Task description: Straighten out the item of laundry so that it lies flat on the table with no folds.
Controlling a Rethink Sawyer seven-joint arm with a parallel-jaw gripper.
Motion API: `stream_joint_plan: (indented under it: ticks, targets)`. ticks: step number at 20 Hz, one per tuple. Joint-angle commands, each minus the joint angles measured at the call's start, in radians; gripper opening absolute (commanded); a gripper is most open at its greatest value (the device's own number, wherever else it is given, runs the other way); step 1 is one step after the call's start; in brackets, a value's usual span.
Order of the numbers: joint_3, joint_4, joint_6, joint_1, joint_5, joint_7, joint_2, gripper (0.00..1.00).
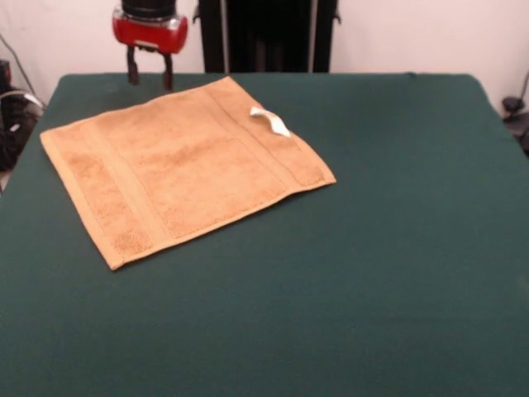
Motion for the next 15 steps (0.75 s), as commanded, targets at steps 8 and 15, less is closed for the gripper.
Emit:
stream_joint_plan:
  ticks: [8, 15]
  targets:
    - [0.217, 0.068, 0.243, 0.010, -0.002, -0.071, -0.232, 1.00]
    - [0.224, 0.053, 0.269, 0.043, -0.006, -0.041, -0.230, 1.00]
